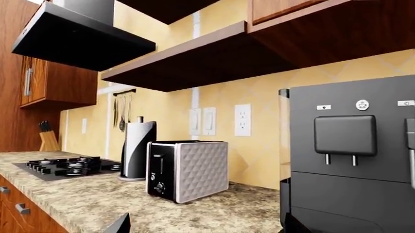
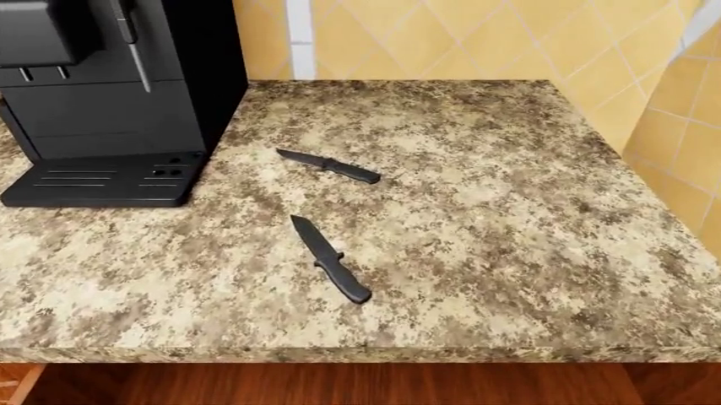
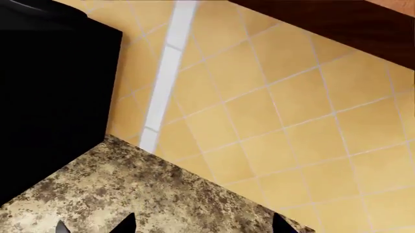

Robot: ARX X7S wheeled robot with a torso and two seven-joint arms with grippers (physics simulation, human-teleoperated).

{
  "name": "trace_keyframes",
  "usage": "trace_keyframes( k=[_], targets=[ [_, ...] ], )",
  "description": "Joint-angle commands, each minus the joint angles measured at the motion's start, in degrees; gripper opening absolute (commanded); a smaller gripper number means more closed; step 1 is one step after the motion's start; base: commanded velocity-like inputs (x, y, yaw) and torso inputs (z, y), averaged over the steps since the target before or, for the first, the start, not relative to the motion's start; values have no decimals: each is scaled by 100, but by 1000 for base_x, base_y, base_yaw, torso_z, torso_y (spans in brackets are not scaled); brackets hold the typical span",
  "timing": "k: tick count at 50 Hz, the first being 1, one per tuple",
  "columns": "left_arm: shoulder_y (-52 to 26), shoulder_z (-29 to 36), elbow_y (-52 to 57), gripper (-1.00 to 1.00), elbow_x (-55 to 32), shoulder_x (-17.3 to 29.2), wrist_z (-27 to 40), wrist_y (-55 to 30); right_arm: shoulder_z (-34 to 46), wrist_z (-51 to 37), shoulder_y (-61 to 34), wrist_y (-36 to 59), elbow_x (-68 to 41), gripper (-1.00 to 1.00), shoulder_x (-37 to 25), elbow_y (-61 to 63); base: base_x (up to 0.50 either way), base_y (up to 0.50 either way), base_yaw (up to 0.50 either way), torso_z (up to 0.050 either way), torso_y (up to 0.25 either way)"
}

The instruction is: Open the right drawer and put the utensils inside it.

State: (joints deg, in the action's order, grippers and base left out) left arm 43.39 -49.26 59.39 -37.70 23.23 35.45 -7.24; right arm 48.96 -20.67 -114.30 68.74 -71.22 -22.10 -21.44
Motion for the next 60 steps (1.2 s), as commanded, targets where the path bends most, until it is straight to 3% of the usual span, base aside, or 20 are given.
trace_keyframes(
  k=[1,12,33,39,45,60],
  targets=[
    [-22,75,-6,100,20,6,-35,-45,563,1159,202,-413,445,100,412,-1021,0,0,0,0,0],
    [29,-30,17,100,-253,170,184,-269,909,2085,-41,-984,952,100,1016,-2311,0,0,0,23,3],
    [-20,96,-7,100,-82,133,173,-263,779,1880,65,-758,735,100,931,-2085,0,0,0,50,9],
    [-33,75,-21,100,-180,123,133,-266,766,1836,42,-669,689,100,901,-1988,0,0,0,7,4],
    [78,168,40,100,0,305,358,-393,716,1768,58,-547,583,100,808,-1788,0,0,0,19,-223],
    [119,63,48,100,-85,214,276,-230,647,1696,-9,-403,465,100,738,-1648,0,0,0,25,-250]
  ],
)
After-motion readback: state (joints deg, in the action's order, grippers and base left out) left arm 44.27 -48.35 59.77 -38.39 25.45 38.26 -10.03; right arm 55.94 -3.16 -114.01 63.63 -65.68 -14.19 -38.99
